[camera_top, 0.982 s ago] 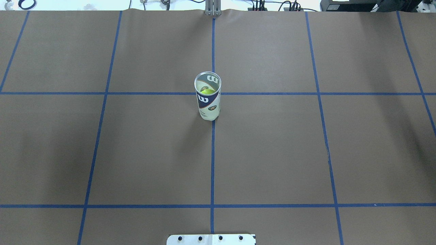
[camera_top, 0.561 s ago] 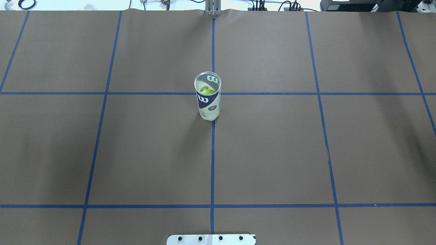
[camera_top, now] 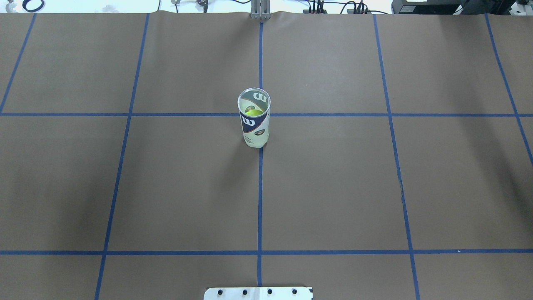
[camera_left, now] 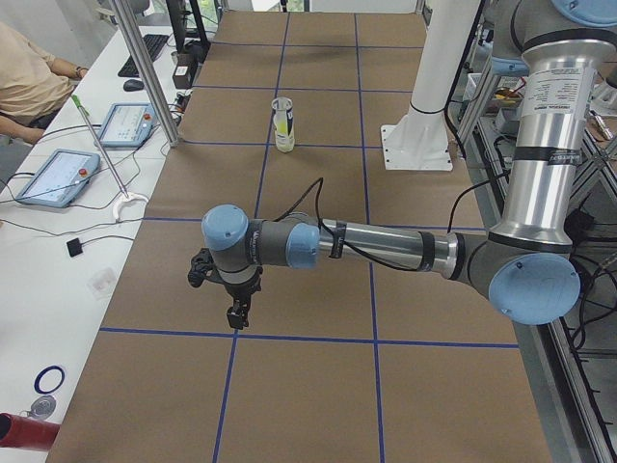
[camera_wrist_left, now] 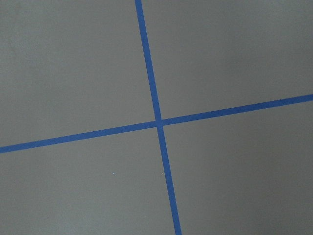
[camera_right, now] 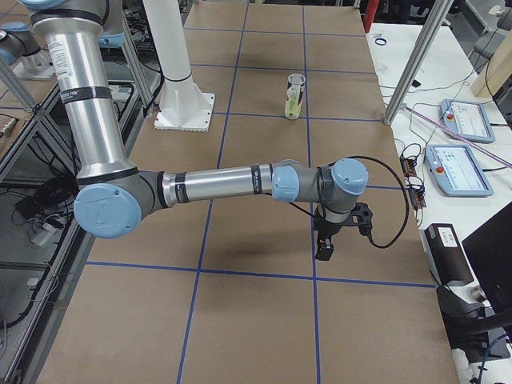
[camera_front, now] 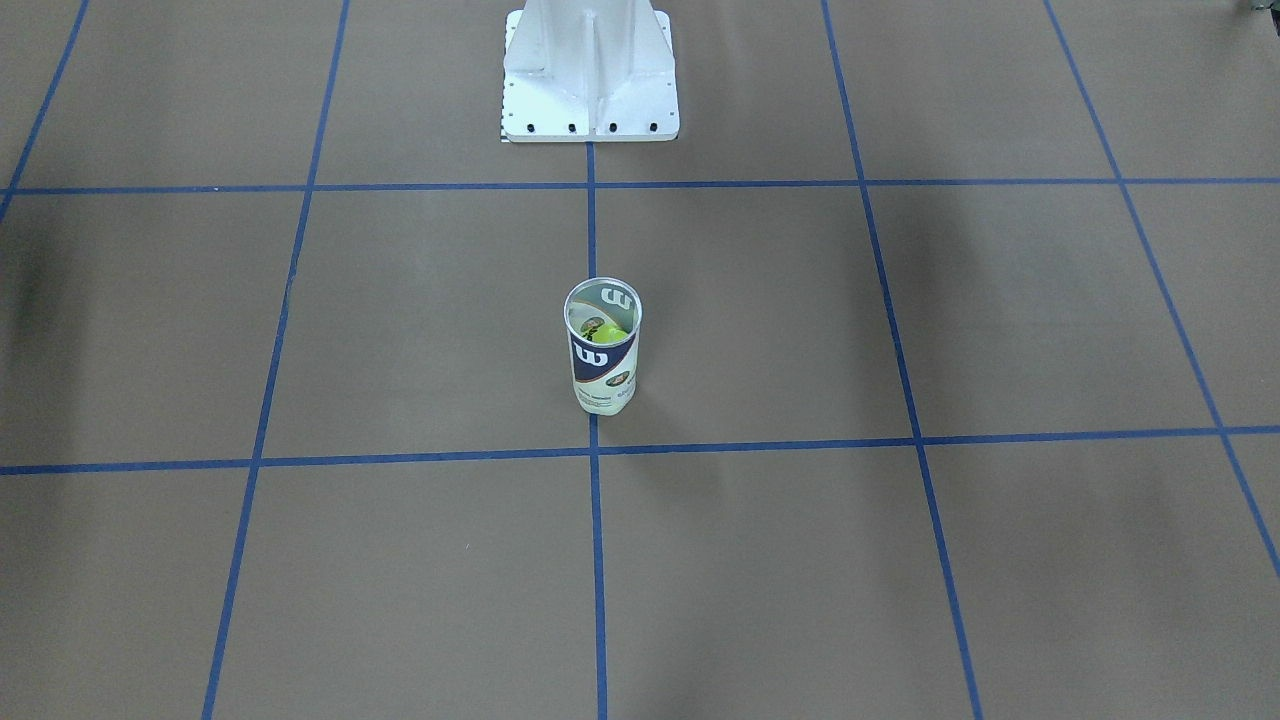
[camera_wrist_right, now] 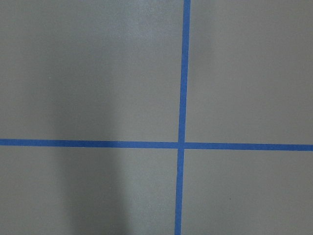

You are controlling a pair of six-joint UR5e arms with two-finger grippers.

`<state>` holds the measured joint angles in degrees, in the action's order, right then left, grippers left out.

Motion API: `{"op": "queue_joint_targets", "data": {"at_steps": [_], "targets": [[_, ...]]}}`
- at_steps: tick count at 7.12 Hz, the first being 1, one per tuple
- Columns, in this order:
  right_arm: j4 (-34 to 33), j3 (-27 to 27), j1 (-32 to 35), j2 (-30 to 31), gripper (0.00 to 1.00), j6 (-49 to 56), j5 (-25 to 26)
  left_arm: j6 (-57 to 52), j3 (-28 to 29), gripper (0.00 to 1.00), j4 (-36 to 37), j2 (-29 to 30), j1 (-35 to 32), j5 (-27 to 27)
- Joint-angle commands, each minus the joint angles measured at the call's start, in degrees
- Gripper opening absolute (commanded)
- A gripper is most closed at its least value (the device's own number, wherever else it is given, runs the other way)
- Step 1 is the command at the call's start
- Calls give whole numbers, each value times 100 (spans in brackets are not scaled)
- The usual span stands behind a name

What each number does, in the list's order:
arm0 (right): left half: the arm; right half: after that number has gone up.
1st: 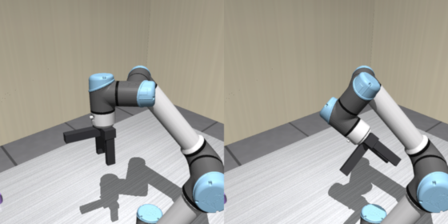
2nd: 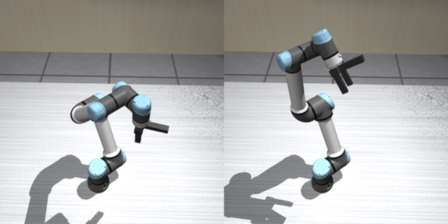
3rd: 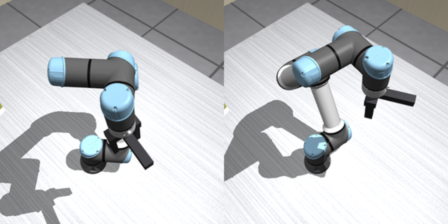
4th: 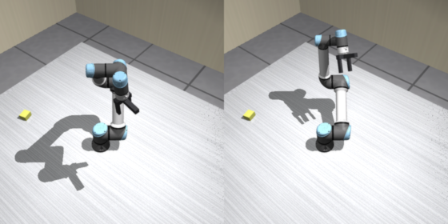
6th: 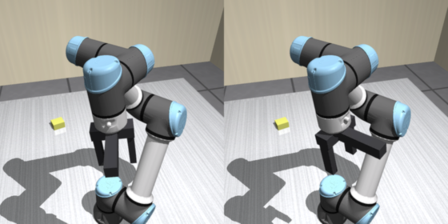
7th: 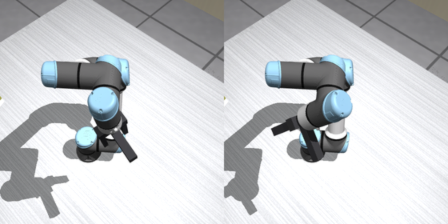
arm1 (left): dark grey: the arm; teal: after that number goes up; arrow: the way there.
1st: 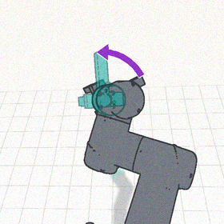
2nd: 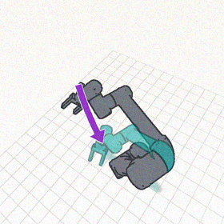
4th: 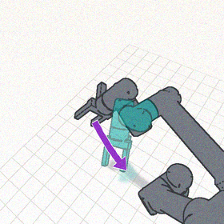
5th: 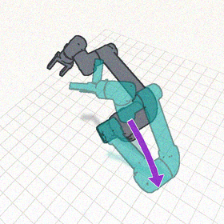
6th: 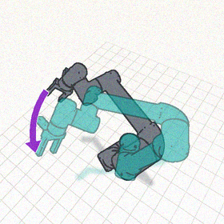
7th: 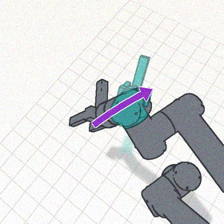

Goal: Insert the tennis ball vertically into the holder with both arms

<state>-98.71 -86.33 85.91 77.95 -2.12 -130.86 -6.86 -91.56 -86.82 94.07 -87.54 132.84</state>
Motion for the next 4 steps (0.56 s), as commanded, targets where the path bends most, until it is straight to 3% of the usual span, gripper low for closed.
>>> {"op": "queue_joint_targets", "data": {"at_steps": [1,4], "targets": [[0,38,-4,9,100,-16,25,-9,-20,100,-150,-72,9,-4],[9,-15,-4,203,100,-8,16,-17,23,100,-151,-81,9,-12]]}}
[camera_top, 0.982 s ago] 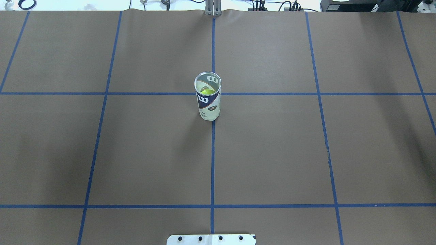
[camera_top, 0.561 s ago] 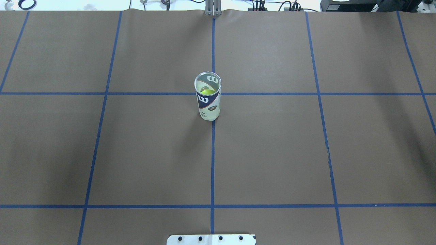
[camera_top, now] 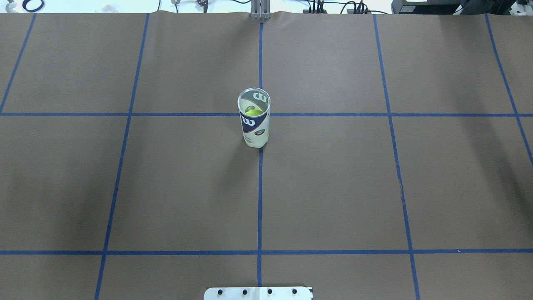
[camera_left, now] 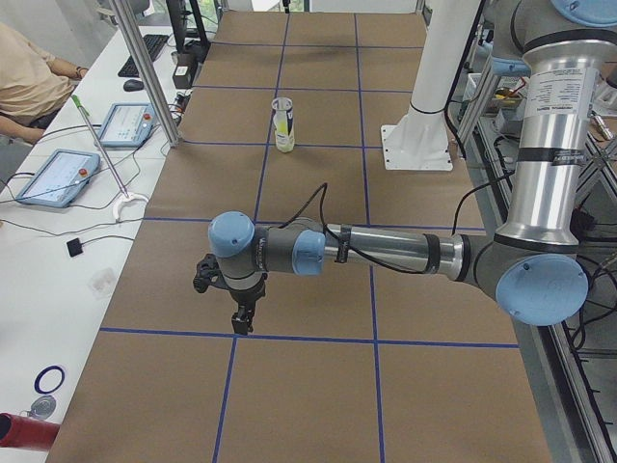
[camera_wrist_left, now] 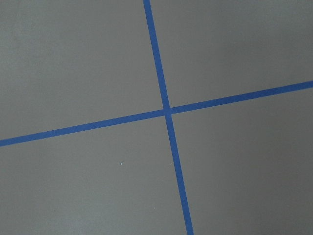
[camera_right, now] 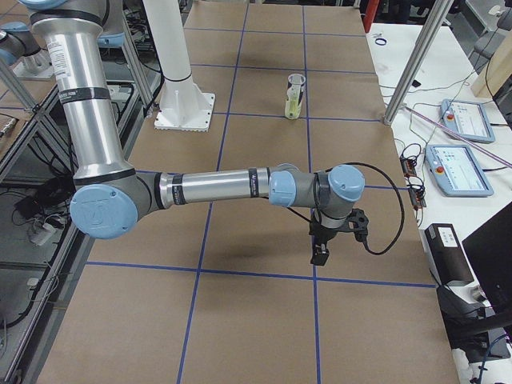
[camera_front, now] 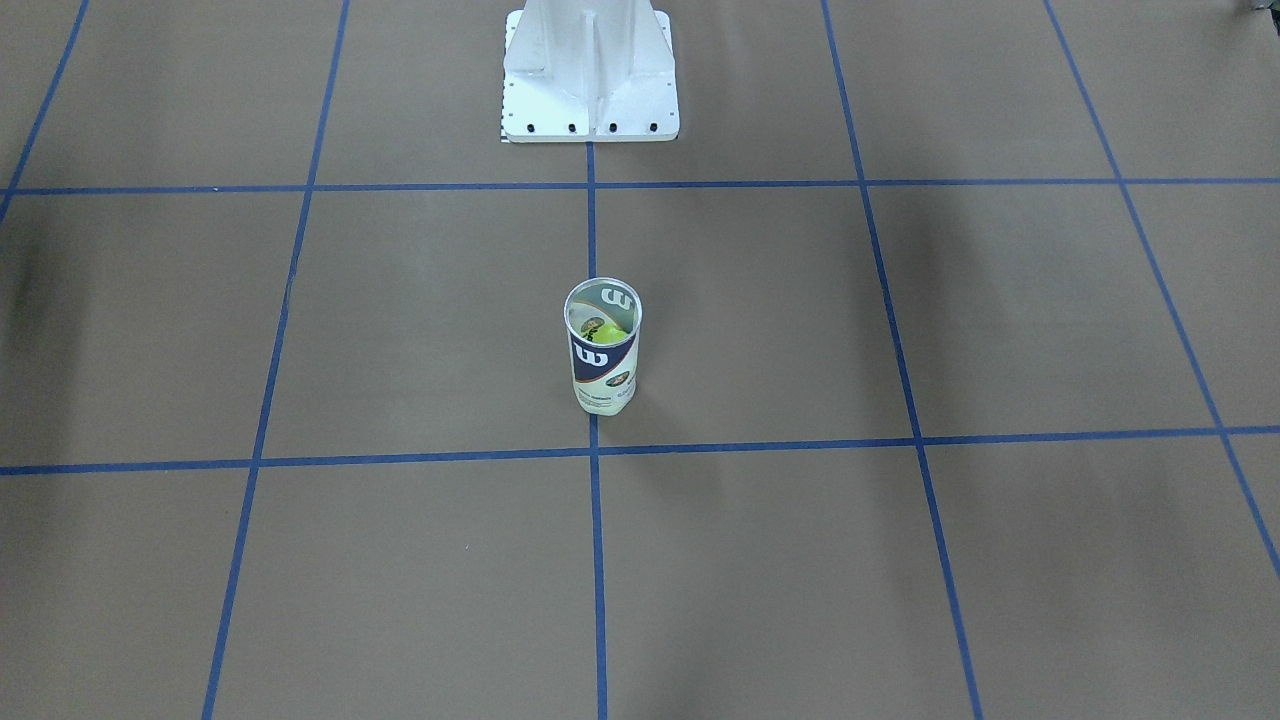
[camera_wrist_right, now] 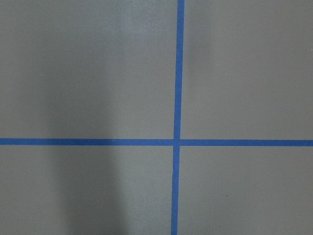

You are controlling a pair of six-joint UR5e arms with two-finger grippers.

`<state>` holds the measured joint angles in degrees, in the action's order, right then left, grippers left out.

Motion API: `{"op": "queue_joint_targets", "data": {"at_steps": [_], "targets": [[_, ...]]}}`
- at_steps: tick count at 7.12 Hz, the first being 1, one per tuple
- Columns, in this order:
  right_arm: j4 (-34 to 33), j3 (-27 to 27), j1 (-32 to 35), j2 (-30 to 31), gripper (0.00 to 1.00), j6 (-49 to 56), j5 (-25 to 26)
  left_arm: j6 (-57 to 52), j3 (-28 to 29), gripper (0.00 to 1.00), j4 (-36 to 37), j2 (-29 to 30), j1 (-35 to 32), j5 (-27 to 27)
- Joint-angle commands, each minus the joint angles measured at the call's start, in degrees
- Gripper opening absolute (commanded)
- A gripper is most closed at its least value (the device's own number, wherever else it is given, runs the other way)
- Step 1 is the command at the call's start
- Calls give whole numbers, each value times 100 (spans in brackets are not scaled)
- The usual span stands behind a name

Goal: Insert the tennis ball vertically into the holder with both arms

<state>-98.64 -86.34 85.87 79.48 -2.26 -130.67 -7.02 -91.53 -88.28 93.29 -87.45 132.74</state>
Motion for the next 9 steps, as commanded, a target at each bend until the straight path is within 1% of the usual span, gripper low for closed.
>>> {"op": "queue_joint_targets", "data": {"at_steps": [1,3,5,7,8,9], "targets": [[-6,46,0,59,100,15,-11,-1,30,100,-5,-12,0,-3],[3,20,-9,163,100,77,41,8,21,100,-5,-56,0,-3],[3,100,-62,147,100,33,103,-1,21,100,-5,-65,0,-3],[12,47,-175,103,100,15,94,-10,4,100,-13,-152,9,6],[55,56,-219,24,100,41,94,-10,-14,100,-5,-153,9,6],[291,90,-272,41,100,16,103,-1,-14,100,-5,-153,9,6]]}}
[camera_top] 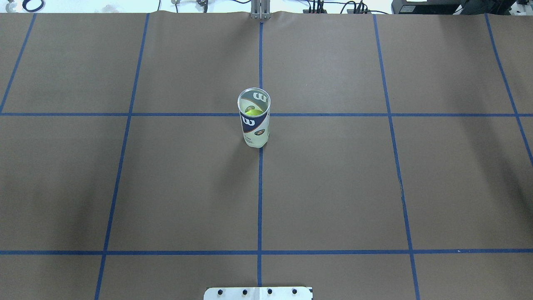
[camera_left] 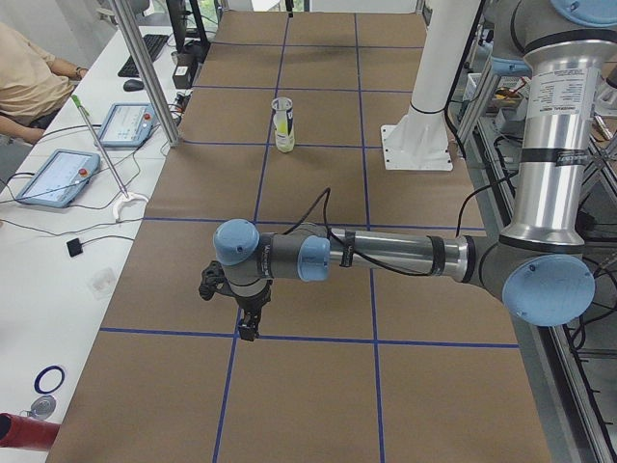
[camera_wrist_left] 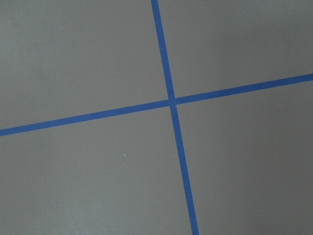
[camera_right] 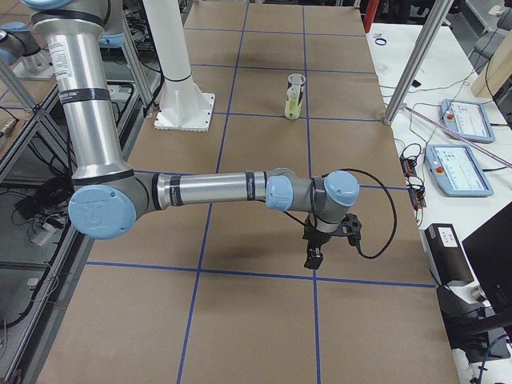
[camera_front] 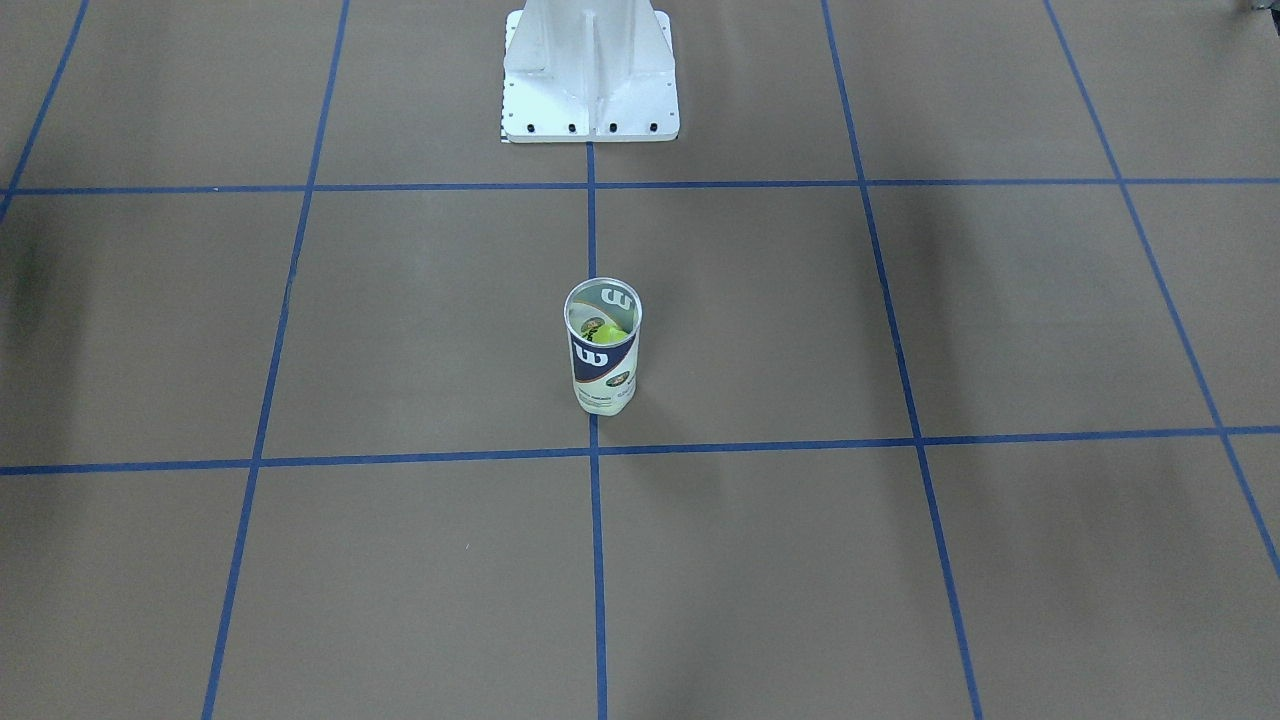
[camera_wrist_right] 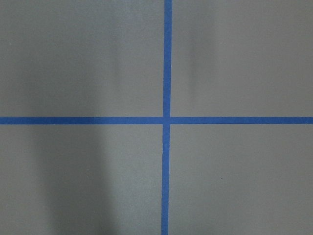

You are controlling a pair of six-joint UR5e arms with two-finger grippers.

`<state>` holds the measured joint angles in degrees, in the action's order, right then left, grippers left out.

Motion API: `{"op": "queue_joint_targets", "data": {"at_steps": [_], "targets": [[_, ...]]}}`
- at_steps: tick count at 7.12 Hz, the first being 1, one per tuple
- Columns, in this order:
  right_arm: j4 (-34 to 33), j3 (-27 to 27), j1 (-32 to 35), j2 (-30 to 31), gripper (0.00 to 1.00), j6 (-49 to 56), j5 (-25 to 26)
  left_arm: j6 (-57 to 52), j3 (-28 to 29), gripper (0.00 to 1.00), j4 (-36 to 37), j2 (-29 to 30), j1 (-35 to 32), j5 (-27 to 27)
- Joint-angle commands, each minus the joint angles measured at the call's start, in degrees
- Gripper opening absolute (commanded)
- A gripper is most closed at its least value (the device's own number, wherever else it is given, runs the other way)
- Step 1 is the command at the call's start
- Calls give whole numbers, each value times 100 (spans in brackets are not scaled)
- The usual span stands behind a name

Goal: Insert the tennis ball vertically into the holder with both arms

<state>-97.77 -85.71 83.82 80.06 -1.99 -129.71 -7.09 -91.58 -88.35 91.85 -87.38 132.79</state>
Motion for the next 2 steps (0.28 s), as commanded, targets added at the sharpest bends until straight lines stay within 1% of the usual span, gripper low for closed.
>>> {"op": "queue_joint_targets", "data": {"at_steps": [1,2], "targets": [[389,19,-77,18,100,-12,-2,-3,9,100,2,-10,1,1],[417,19,-77,53,100,-12,-2,-3,9,100,2,-10,-7,1]]}}
